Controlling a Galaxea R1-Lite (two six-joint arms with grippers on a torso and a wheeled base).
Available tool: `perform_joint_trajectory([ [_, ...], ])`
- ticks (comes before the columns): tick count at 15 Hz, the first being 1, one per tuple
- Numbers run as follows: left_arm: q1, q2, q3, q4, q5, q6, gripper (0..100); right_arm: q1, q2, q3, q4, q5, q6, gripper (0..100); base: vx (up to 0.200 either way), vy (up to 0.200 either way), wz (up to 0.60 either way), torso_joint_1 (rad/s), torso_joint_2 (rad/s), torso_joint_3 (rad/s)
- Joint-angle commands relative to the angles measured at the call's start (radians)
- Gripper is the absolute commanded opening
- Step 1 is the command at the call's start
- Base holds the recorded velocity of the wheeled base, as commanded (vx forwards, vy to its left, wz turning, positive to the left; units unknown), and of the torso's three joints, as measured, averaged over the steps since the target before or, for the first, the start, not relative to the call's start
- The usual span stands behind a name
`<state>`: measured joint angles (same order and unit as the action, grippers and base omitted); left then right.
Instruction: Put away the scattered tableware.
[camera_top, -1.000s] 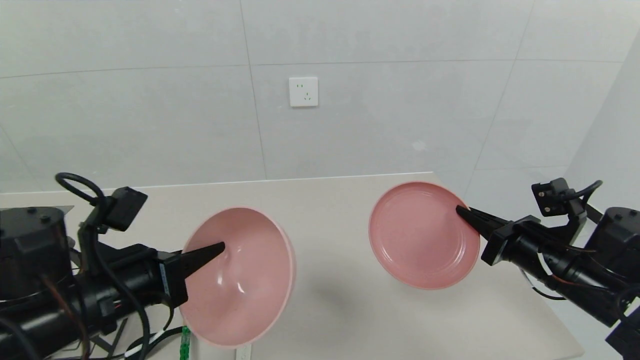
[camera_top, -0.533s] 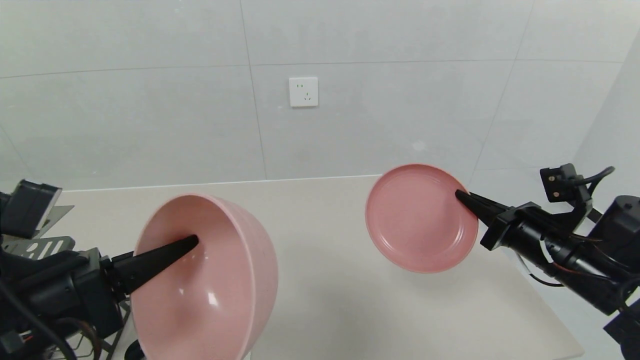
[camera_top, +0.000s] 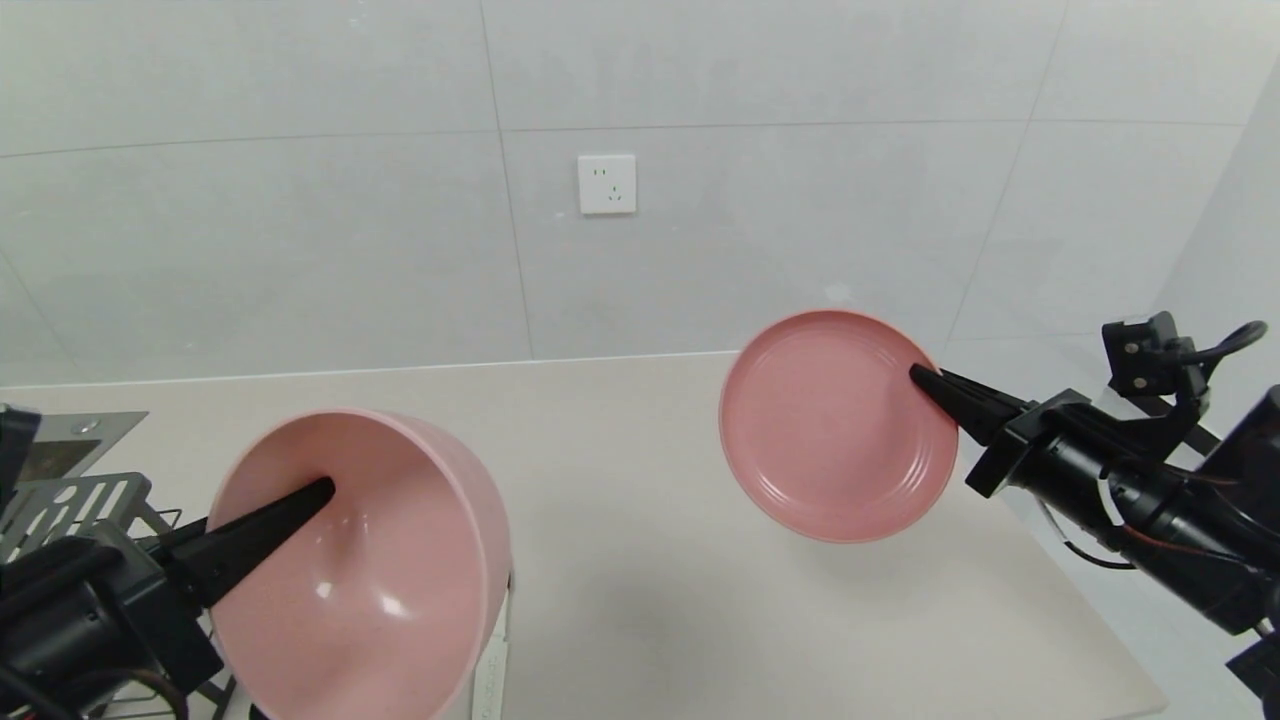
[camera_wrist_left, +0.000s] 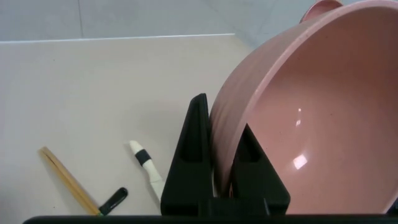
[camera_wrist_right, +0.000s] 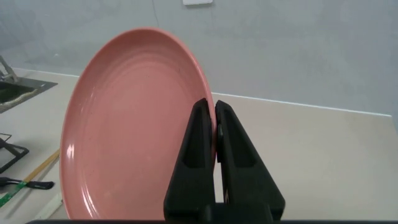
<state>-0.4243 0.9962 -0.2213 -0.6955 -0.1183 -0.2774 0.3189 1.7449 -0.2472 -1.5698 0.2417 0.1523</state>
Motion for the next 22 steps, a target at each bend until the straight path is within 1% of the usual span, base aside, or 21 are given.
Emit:
perform_joint_trajectory([
  [1, -0.002, 0.001, 0.017, -0.010, 0.000, 0.009, 0, 0.003, -0.002, -0.007, -0.001, -0.001, -0.002, 0, 0.000, 0.000, 0.00, 0.000, 0.00, 0.000],
  [2, -0.001, 0.001, 0.022, -0.019, 0.000, 0.032, 0, 0.005, -0.001, -0.015, -0.001, -0.001, -0.023, 0, 0.000, 0.000, 0.00, 0.000, 0.00, 0.000],
  [3, -0.001, 0.002, 0.020, -0.021, 0.000, 0.040, 0, 0.002, 0.002, -0.026, -0.001, -0.002, -0.062, 0, 0.000, 0.000, 0.00, 0.000, 0.00, 0.000],
  [4, 0.001, 0.004, 0.014, -0.030, 0.003, 0.038, 0, 0.002, 0.004, -0.024, -0.001, -0.002, -0.111, 0, 0.000, 0.000, 0.00, 0.000, 0.00, 0.000],
  [5, 0.001, 0.006, 0.020, -0.055, 0.003, 0.040, 0, 0.003, 0.002, -0.023, -0.001, -0.002, -0.120, 0, -0.200, 0.000, 0.00, 0.002, 0.00, 0.002],
  [7, 0.005, 0.006, 0.026, -0.073, 0.003, 0.040, 0, 0.002, 0.002, -0.023, -0.001, -0.002, -0.120, 0, -0.200, 0.000, 0.00, 0.010, 0.01, 0.000],
  [13, 0.009, 0.009, 0.025, -0.075, 0.003, 0.040, 0, 0.006, -0.004, -0.014, -0.001, -0.002, -0.123, 0, -0.200, 0.000, 0.00, -0.002, 0.00, 0.008],
  [14, 0.009, 0.013, 0.025, -0.073, 0.003, 0.040, 0, 0.005, -0.004, -0.001, -0.001, -0.005, -0.143, 0, -0.200, 0.000, 0.00, -0.002, 0.00, 0.002],
  [16, 0.004, 0.027, 0.028, -0.064, 0.003, 0.041, 0, 0.005, -0.013, 0.059, -0.001, -0.007, -0.191, 0, 0.000, 0.000, 0.00, 0.000, 0.00, 0.000],
  [17, 0.005, 0.042, 0.034, -0.062, 0.003, 0.052, 0, 0.015, -0.041, 0.100, -0.001, -0.007, -0.194, 0, 0.000, 0.000, 0.00, 0.000, 0.00, 0.000],
  [18, 0.012, 0.055, 0.046, -0.065, 0.003, 0.075, 0, 0.045, -0.068, 0.128, -0.001, -0.007, -0.194, 0, 0.000, 0.000, 0.00, 0.000, 0.00, 0.000],
  [19, 0.015, 0.059, 0.053, -0.070, 0.005, 0.107, 0, 0.068, -0.110, 0.161, -0.001, -0.009, -0.194, 0, 0.000, 0.000, 0.00, 0.000, 0.00, 0.000],
  [21, 0.015, 0.050, 0.069, -0.075, 0.005, 0.156, 0, 0.081, -0.131, 0.218, -0.001, -0.009, -0.194, 0, 0.000, 0.000, 0.00, 0.000, 0.00, 0.000],
  [22, 0.013, 0.047, 0.077, -0.075, 0.005, 0.170, 0, 0.080, -0.131, 0.218, -0.001, -0.009, -0.194, 0, 0.000, 0.000, 0.00, 0.000, 0.00, 0.000],
])
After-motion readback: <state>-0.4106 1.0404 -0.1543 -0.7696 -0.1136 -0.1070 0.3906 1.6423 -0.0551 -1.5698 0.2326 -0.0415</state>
